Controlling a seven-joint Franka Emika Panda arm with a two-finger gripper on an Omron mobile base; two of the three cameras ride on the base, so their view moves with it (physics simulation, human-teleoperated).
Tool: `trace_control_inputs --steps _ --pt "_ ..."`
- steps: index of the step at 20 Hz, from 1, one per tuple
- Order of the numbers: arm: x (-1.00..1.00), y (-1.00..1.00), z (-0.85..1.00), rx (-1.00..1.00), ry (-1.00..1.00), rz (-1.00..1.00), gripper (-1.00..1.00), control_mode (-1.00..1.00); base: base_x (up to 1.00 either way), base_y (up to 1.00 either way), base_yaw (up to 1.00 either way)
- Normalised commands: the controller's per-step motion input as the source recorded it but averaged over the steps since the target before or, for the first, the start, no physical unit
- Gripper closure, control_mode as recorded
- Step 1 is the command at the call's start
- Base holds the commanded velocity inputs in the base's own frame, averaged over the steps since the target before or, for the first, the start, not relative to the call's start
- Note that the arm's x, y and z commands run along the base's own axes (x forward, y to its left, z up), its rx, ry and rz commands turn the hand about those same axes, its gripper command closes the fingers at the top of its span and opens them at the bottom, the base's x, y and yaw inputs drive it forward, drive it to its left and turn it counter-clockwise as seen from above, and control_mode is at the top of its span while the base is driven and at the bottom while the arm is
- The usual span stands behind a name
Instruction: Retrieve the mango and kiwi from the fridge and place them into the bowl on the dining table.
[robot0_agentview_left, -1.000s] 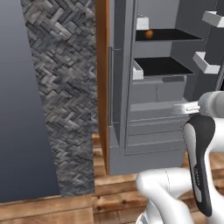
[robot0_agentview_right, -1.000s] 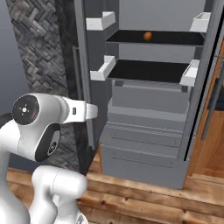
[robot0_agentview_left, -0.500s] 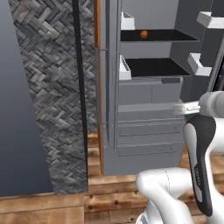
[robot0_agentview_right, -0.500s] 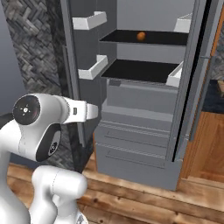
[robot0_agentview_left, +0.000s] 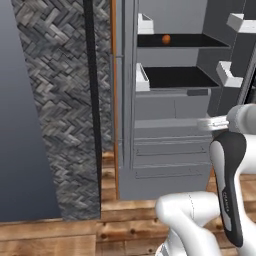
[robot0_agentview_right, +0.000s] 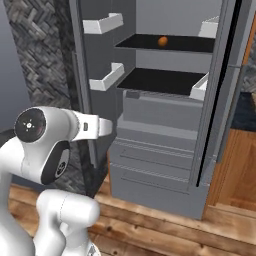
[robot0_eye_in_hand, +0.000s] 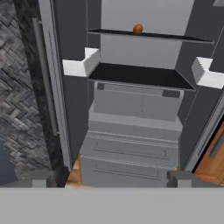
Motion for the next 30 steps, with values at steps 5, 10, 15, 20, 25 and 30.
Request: trace_control_inputs --steps 5,10,15,20,25,30 --pt "0.0 0.0 0.0 0.0 0.0 0.0 -1.0 1.0 0.4 -0.45 0.0" --pt "0.0 0.0 0.0 0.0 0.0 0.0 -1.0 1.0 0.53 -0.5 0.0" --pt "0.0 0.0 0.0 0.0 0.0 0.0 -1.0 1.0 0.67 -0.11 0.0" --pt "0.0 0.0 0.0 0.0 0.0 0.0 -1.0 1.0 0.75 0.0 -0.04" --pt "0.0 0.0 0.0 0.0 0.0 0.0 -1.0 1.0 0.65 -0.18 -0.08" --pt "0.0 0.0 0.0 0.0 0.0 0.0 -1.0 1.0 0.66 -0.03 -0.13"
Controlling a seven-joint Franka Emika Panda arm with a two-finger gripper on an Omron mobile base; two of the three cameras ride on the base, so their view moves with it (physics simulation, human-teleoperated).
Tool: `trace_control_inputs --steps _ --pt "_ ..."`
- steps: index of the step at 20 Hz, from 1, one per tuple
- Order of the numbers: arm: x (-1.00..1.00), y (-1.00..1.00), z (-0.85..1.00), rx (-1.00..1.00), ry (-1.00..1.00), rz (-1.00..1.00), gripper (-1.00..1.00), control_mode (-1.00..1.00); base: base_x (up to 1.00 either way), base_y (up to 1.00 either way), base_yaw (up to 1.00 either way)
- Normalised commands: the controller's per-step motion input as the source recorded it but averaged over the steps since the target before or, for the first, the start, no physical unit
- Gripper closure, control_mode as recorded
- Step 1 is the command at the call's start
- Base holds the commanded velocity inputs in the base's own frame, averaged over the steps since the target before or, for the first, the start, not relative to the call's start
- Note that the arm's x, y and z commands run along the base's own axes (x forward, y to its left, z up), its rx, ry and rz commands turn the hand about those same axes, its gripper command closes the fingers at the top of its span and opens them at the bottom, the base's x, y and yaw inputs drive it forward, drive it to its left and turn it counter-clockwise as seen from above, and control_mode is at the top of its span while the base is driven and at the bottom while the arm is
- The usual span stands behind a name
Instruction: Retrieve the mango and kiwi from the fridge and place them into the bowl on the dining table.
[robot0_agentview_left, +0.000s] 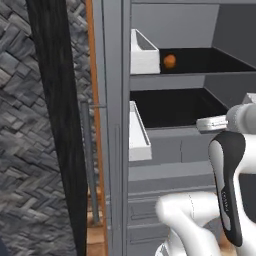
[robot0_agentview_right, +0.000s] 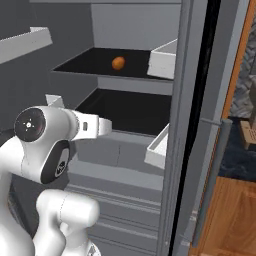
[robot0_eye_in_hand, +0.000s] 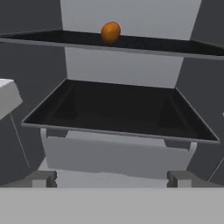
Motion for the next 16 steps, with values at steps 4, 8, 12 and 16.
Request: trace_control_inputs --steps 4,8,12,16 --pt "0.0 0.0 0.0 0.0 0.0 0.0 -1.0 1.0 0.79 0.0 -0.17" --pt "0.0 0.0 0.0 0.0 0.0 0.0 -1.0 1.0 0.89 0.0 -0.18" --pt "0.0 0.0 0.0 0.0 0.0 0.0 -1.0 1.0 0.77 0.0 -0.14" --pt "0.0 0.0 0.0 0.0 0.0 0.0 -1.0 1.0 0.53 0.0 -0.01"
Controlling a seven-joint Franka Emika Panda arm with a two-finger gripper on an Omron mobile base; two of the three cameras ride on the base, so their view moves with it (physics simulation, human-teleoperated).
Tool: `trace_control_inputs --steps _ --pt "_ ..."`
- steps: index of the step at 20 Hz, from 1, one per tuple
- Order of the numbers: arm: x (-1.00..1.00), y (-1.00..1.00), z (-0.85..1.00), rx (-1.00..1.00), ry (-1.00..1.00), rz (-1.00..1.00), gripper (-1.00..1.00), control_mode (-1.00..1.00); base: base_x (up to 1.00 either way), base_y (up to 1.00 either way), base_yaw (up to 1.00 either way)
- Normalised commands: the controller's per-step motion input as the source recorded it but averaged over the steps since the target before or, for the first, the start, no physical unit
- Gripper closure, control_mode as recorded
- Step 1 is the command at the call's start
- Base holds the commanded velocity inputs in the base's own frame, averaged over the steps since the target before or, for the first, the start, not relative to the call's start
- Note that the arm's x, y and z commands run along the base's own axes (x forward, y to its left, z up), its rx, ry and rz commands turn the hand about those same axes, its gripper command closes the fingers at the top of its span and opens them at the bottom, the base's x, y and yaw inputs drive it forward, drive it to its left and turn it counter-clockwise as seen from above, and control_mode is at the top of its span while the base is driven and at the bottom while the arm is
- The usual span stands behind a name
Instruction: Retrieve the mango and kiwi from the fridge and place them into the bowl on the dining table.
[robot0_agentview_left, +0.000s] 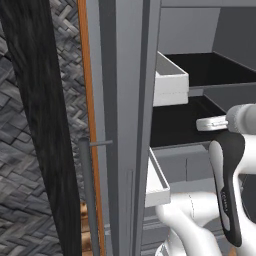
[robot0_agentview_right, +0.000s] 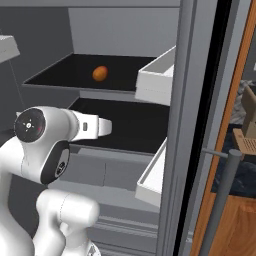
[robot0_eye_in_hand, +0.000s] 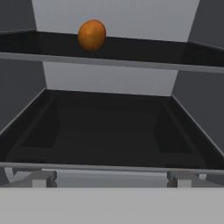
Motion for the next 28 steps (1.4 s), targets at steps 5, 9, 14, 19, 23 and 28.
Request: trace_control_inputs --steps 5,9,14,19,23,28 --pt "0.0 0.0 0.0 0.0 0.0 0.0 -1.0 1.0 0.18 0.0 0.0" --pt "0.0 0.0 0.0 0.0 0.0 0.0 -1.0 1.0 0.04 0.0 0.0" --pt "0.0 0.0 0.0 0.0 0.0 0.0 -1.0 1.0 0.13 0.0 0.0" --pt "0.0 0.0 0.2 0.0 0.04 0.0 -1.0 -1.0 0.0 0.0 0.0" --pt "0.0 0.0 0.54 0.0 0.0 0.04 -1.0 -1.0 0.0 0.0 0.0" --pt "0.0 0.01 0.63 0.0 0.0 0.1 -1.0 -1.0 0.0 0.0 0.0"
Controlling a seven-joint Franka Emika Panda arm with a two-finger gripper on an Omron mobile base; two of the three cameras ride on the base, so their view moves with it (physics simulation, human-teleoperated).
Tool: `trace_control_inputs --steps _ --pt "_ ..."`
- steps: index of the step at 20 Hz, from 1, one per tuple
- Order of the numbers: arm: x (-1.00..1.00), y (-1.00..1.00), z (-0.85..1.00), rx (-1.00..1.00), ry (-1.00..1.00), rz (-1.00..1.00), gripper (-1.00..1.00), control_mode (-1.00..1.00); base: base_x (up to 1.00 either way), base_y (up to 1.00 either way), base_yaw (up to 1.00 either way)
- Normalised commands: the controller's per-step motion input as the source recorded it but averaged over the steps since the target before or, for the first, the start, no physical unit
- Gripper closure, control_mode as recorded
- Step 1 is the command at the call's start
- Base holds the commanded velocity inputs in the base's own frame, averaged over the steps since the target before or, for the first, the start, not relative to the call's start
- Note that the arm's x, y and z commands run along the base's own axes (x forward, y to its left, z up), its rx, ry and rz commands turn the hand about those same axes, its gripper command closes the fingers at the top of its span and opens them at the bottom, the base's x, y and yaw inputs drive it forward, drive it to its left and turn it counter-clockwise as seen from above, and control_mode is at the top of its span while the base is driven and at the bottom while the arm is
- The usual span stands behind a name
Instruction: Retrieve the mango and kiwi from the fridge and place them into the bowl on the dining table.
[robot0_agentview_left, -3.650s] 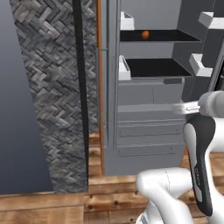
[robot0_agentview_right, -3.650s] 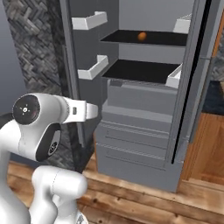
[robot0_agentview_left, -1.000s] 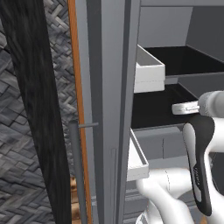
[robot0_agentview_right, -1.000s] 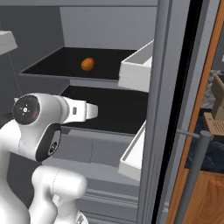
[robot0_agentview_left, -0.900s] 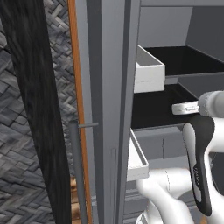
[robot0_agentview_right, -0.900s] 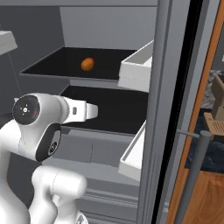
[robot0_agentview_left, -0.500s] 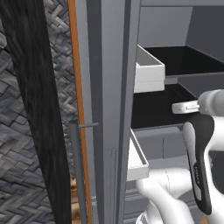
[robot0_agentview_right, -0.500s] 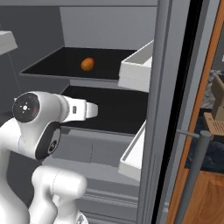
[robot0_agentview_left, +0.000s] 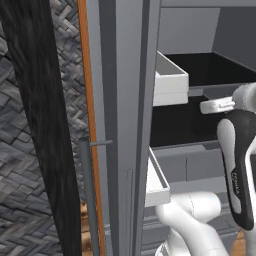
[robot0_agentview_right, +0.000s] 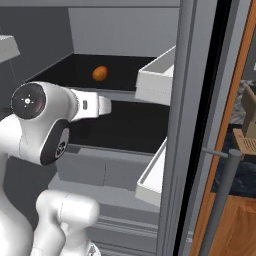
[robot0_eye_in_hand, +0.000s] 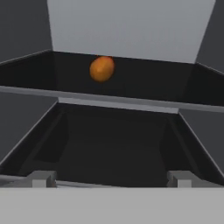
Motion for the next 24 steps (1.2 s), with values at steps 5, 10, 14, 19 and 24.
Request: trace_control_inputs --steps 5,10,14,19,24 --pt "0.19 0.21 0.42 0.0 0.0 0.0 -1.0 -1.0 0.0 0.0 0.0" --pt "0.25 0.15 0.38 0.0 0.06 0.0 -1.0 -1.0 0.0 0.0 0.0" --pt "0.39 0.03 0.05 0.0 0.05 0.0 -1.0 -1.0 0.0 0.0 0.0" --pt "0.37 0.0 0.0 0.02 0.0 0.0 -1.0 -1.0 0.0 0.0 0.0" --pt "0.25 0.06 -0.07 0.01 0.0 0.0 -1.0 -1.0 0.0 0.0 0.0"
